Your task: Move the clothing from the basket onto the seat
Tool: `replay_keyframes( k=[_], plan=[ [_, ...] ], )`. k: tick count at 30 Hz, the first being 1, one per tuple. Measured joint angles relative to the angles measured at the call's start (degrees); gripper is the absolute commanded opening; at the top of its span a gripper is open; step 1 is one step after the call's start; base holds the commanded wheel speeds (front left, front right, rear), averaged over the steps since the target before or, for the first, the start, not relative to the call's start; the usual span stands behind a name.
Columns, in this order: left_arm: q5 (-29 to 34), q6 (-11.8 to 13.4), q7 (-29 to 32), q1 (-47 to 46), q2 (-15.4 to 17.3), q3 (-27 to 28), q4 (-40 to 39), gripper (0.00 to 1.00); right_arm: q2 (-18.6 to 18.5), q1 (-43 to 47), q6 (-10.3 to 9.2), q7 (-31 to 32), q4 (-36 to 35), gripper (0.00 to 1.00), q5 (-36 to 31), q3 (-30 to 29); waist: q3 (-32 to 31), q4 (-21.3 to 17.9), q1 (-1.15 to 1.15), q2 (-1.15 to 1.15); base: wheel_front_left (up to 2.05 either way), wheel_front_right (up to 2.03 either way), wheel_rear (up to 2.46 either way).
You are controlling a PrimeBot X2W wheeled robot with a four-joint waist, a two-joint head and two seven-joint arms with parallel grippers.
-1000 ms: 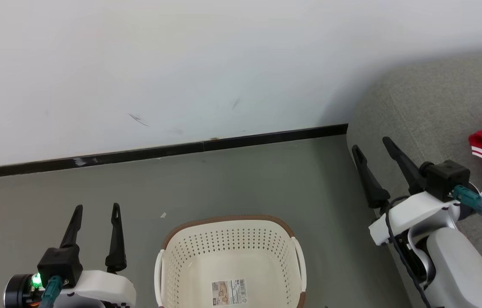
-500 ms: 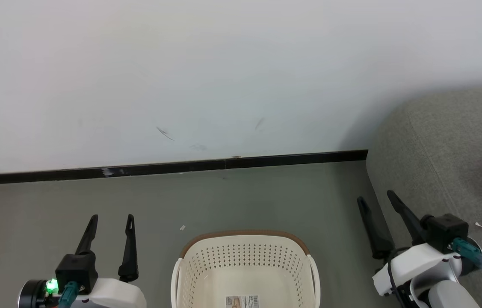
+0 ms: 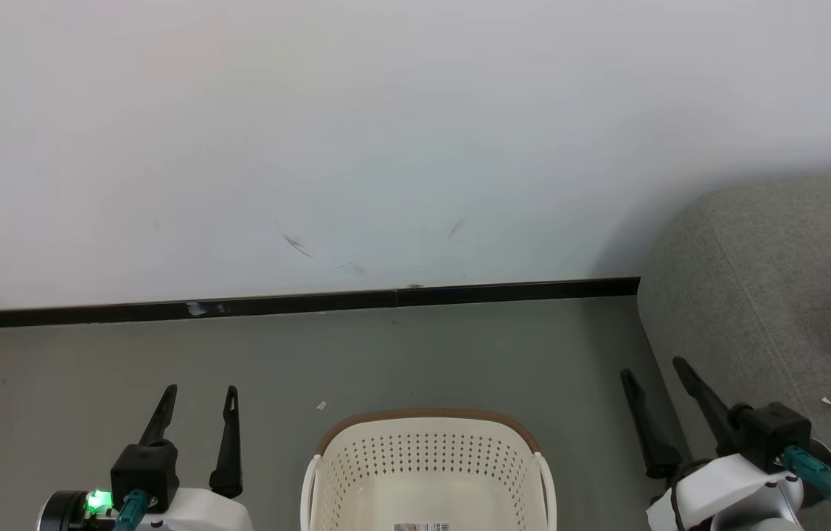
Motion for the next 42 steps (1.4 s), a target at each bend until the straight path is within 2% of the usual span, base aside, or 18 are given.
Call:
replay_keyframes(
  k=[19,38,39,42],
  plan=[
    [0.44,0.92,0.02,-0.27,-0.09,0.11,0.57,1.0,0.3,3.16,0.0,0.0,-4.36,1.0,-0.19,0.43,0.54,-0.46,0.0,0.0,0.0,0.0,0.0],
    [1.8,0.94,0.59,-1.33,0.32,-0.68,3.09,1.0,0.31,4.53,0.0,0.0,-5.82,1.0,0.25,0.79,0.19,0.26,0.0,0.0,0.0,0.0,0.0],
    [1.8,0.93,0.6,-1.33,0.35,-0.77,3.23,0.0,0.31,4.55,0.0,0.0,-5.87,0.0,0.24,0.81,0.16,0.3,0.0,0.0,0.0,0.0,0.0],
    [1.8,0.89,0.59,0.09,-0.63,-1.34,4.89,0.0,0.67,5.3,-0.08,0.23,-4.08,0.0,0.21,1.08,0.16,0.3,0.0,0.0,0.0,0.0,0.0]
  ],
)
